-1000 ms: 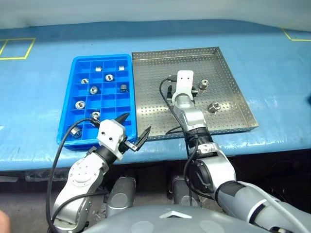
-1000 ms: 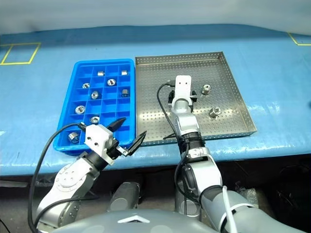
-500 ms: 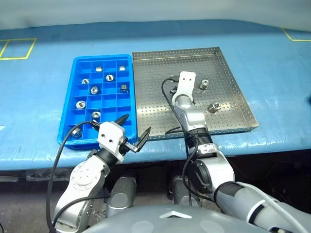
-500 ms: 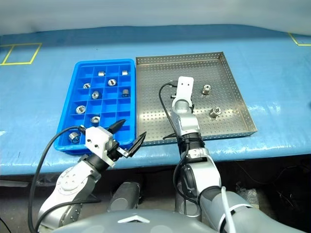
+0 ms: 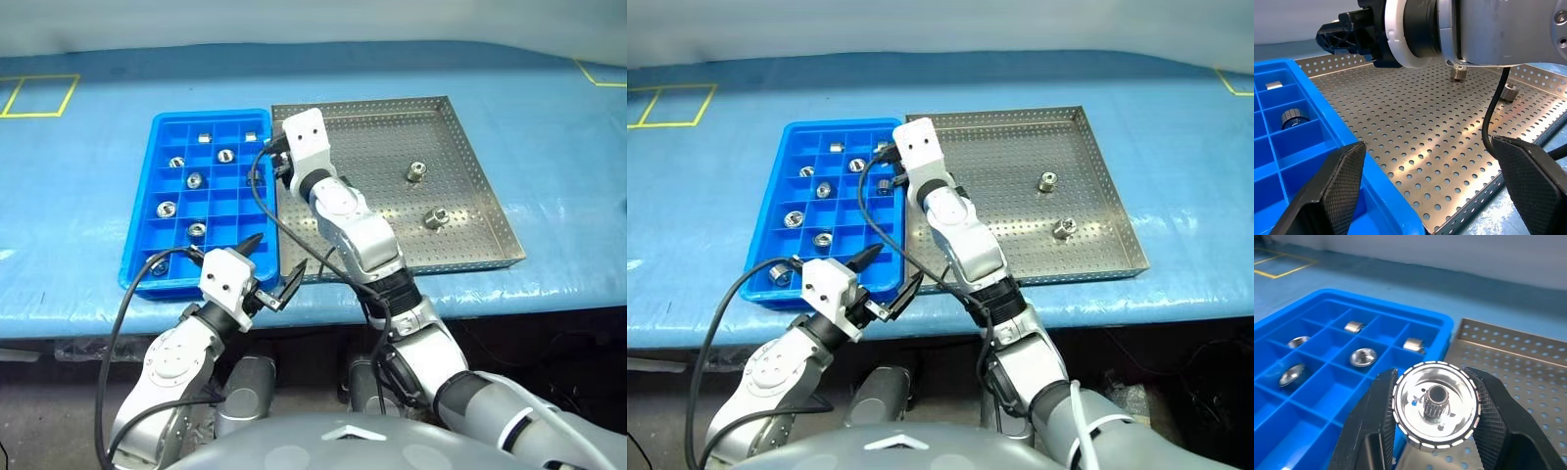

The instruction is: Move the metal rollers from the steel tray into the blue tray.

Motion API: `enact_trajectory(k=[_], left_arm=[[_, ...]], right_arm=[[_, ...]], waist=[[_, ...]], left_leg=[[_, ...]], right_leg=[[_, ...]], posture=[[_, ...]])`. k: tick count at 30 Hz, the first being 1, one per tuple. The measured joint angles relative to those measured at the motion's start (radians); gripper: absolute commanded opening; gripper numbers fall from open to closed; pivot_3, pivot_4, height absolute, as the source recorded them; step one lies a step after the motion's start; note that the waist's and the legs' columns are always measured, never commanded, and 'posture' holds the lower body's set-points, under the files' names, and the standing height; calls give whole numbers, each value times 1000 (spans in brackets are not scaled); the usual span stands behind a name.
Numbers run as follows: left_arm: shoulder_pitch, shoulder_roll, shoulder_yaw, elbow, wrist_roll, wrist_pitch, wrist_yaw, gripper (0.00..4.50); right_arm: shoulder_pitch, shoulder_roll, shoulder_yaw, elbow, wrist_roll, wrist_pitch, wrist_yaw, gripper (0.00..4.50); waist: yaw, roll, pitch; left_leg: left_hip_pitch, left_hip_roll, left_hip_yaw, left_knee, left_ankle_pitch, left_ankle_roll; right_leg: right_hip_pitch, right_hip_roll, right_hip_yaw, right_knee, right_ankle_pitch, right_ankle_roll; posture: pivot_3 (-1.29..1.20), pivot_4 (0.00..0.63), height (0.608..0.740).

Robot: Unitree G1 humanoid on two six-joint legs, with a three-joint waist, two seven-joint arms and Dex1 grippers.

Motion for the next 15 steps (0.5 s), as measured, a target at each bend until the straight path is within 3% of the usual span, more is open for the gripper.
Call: enact_trajectory(k=[6, 15], left_arm=[[9, 5, 2, 0, 1, 0, 2, 4500], [56, -4, 7, -7, 15, -3, 53, 4500]], right_arm=[[5, 2, 72, 17, 23, 20, 63, 1725], [-59, 3, 70, 250, 28, -84, 105, 1725]], waist=[[3, 0, 0], [12, 0, 0]], left_leg=[[0, 0, 0, 0, 0, 0], [0, 0, -1, -1, 0, 0]], right_leg=[[-1, 0, -1, 0, 0, 0], [-2, 0, -1, 1, 0, 0]], posture=[[293, 150, 740], [409, 150, 740]])
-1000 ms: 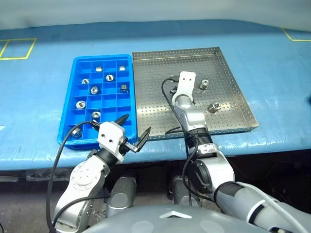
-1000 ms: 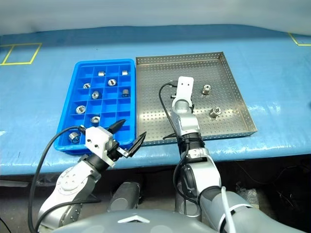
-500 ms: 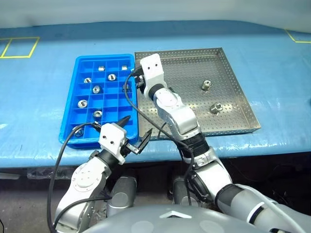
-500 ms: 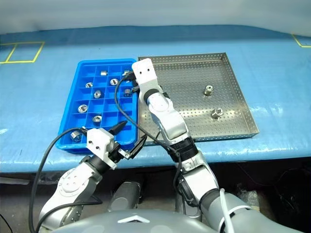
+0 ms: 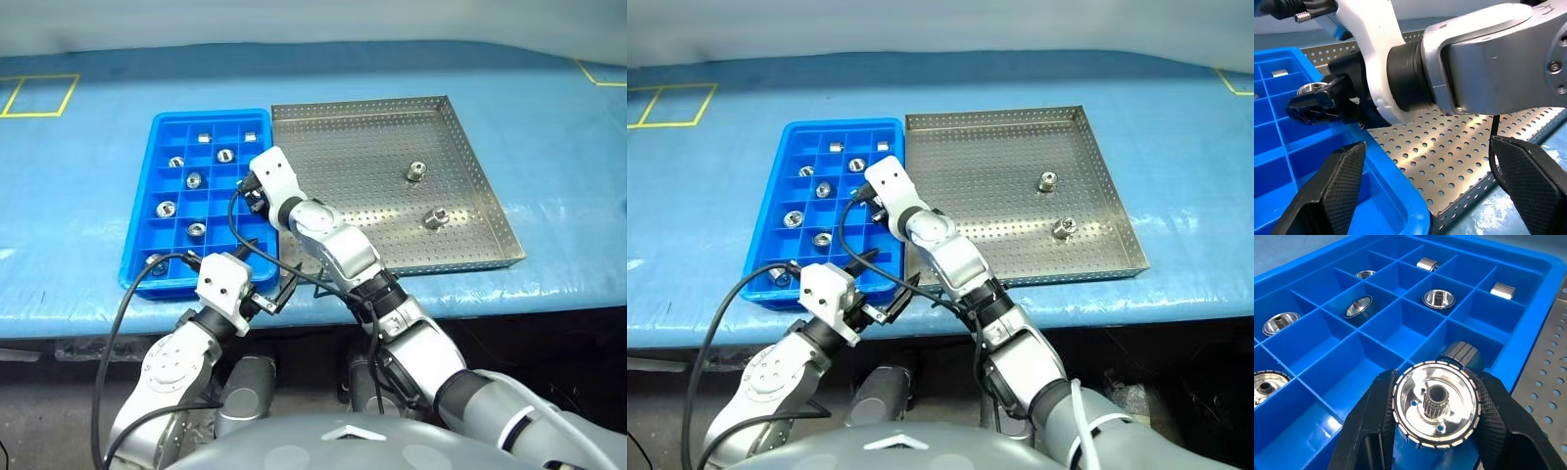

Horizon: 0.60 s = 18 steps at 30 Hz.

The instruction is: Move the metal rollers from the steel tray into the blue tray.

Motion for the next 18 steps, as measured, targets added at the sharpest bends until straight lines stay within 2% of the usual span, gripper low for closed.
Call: enact_trajectory(k=[7, 16, 18], left_arm=[[82, -8, 45, -42, 22, -3, 69, 4500], [105, -25, 49, -48, 34, -5, 101, 4500], [108, -25, 47, -52, 35, -5, 103, 4500]], right_arm=[[-51, 1, -11, 113, 13, -66, 20, 1725], [-82, 1, -12, 216, 24, -133, 39, 1725], [-94, 1, -32, 251, 35, -147, 36, 2464]], waist=[[46, 0, 0], [112, 0, 0], [127, 0, 0]], left_leg=[[-2, 0, 0, -1, 0, 0], [-4, 0, 1, -1, 0, -1], [-4, 0, 1, -1, 0, -1]], right_leg=[[-3, 0, 0, 0, 0, -1], [-8, 0, 1, 4, -1, -2], [-8, 0, 1, 5, -2, -2]], posture=[[469, 150, 740], [502, 150, 740], [502, 150, 740]])
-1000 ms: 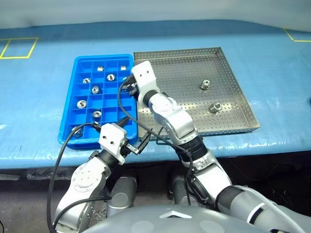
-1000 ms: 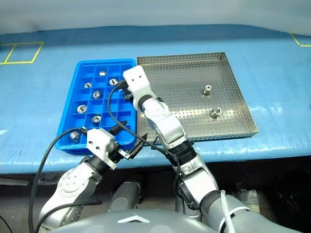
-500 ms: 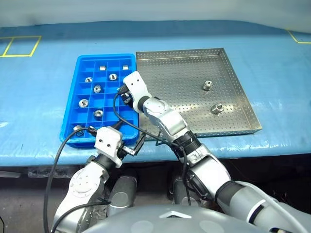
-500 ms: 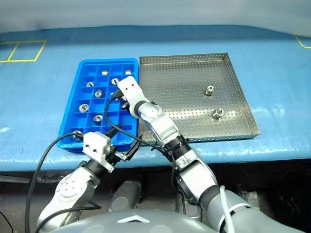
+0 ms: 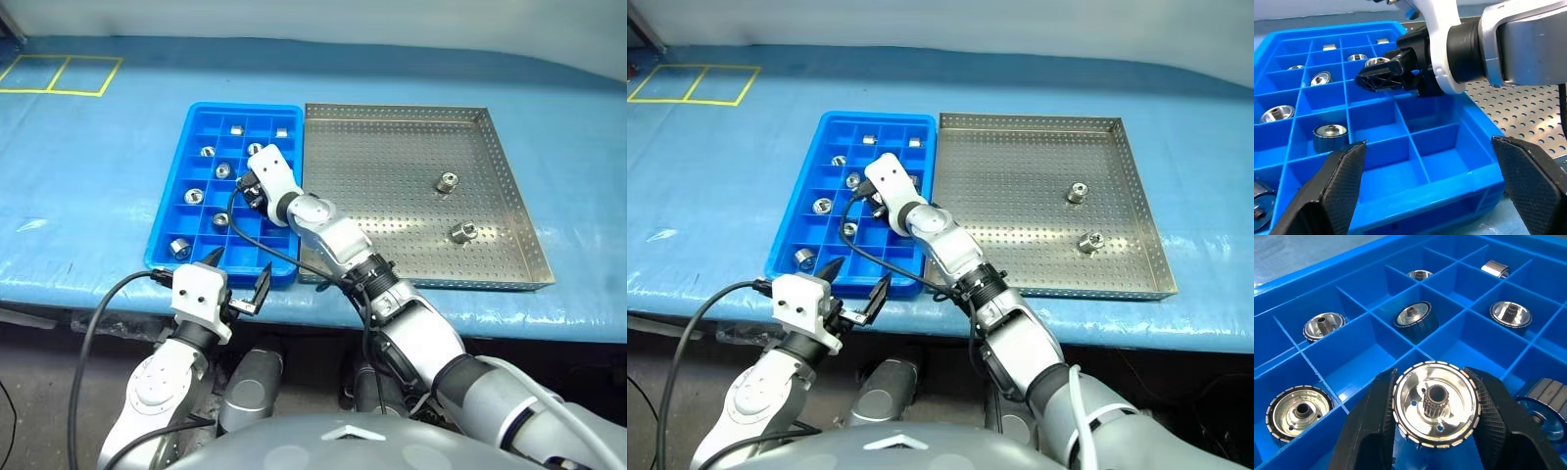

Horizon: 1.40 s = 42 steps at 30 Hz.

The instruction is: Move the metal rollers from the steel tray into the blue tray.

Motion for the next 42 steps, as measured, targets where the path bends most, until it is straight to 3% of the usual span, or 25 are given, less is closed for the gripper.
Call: enact_trajectory(k=[6, 7, 13, 21, 28, 36, 42], left_arm=[[13, 1, -5, -9, -1, 0, -1, 4500], [12, 2, -5, -9, -1, 0, -3, 4500], [-34, 7, -14, -9, -10, 3, -27, 4500], [-102, 13, -15, 24, -34, 12, -63, 4500], [-148, 30, -17, 70, -49, 26, -95, 4500], [-182, 41, -18, 94, -52, 34, -122, 4500], [-195, 42, -18, 95, -54, 39, -136, 4500]], right_arm=[[-3, 0, -25, 25, 12, -11, -25, 4386], [-3, 0, -28, 19, 17, -3, -30, 4454], [3, -2, -74, -103, 21, 26, -147, 4454], [121, -6, -259, -245, -37, 19, -480, 4454], [233, 4, -355, -379, -106, 41, -734, 4454], [295, 14, -417, -416, -126, 91, -897, 4454], [296, 14, -418, -416, -148, 90, -948, 4454]], waist=[[30, 0, 0], [32, 0, 0], [26, 0, 0], [9, 0, 0], [-77, 0, 0], [-150, 0, 0], [-167, 0, 0]], left_leg=[[0, 0, 0, 1, 0, -1], [0, 0, 0, 1, 0, -1], [-2, 1, 0, 1, 2, -3], [-2, 1, 1, 1, 2, -4], [-2, 1, 1, 1, 2, -4], [-1, 1, 1, 1, 2, -3], [0, 1, 1, 1, 2, -3]], right_leg=[[-2, 0, 0, 3, -1, -1], [-2, 0, 0, 4, -1, -1], [-3, 0, 0, 6, -2, -2], [-3, 0, 0, 5, -2, -2], [-2, 0, 1, 6, -2, -3], [-2, 0, 1, 7, -2, -3], [-1, 0, 1, 7, -2, -3]], posture=[[449, 150, 740], [449, 150, 740], [368, 150, 740], [279, 150, 740], [219, 150, 740], [188, 150, 740], [188, 150, 740]])
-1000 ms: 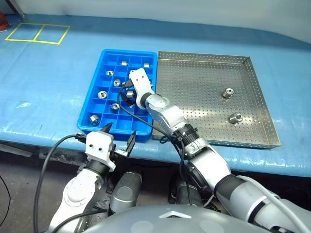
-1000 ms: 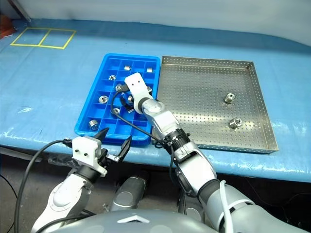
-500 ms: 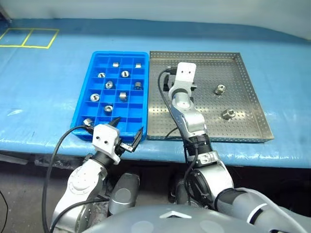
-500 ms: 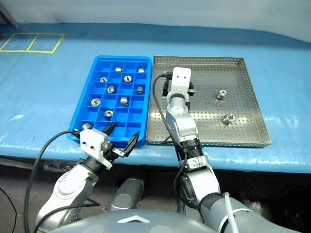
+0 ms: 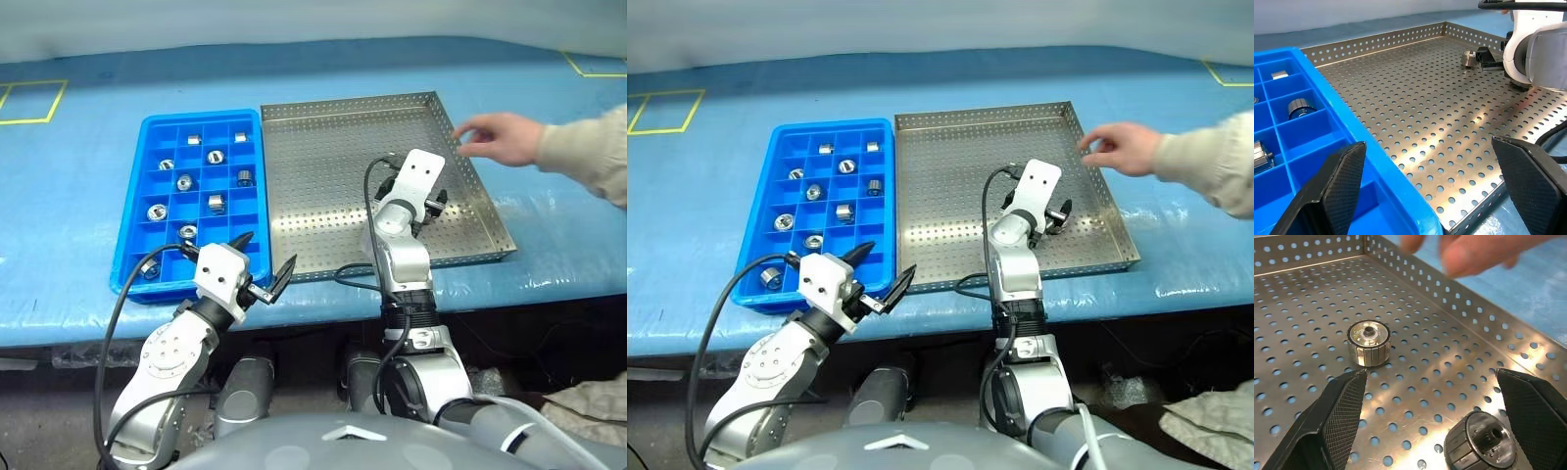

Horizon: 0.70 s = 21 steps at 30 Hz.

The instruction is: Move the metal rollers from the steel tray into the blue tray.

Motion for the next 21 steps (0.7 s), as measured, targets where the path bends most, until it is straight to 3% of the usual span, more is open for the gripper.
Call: enact_trajectory(k=[21], left_arm=[[-14, 0, -1, 22, -17, 12, -1, 4500]], right_arm=[[24, 3, 16, -32, -1, 24, 4, 4454]], waist=[[0, 0, 0]], left_leg=[[0, 0, 0, 0, 0, 0]], right_leg=[[0, 0, 0, 0, 0, 0]], posture=[[189, 150, 740]])
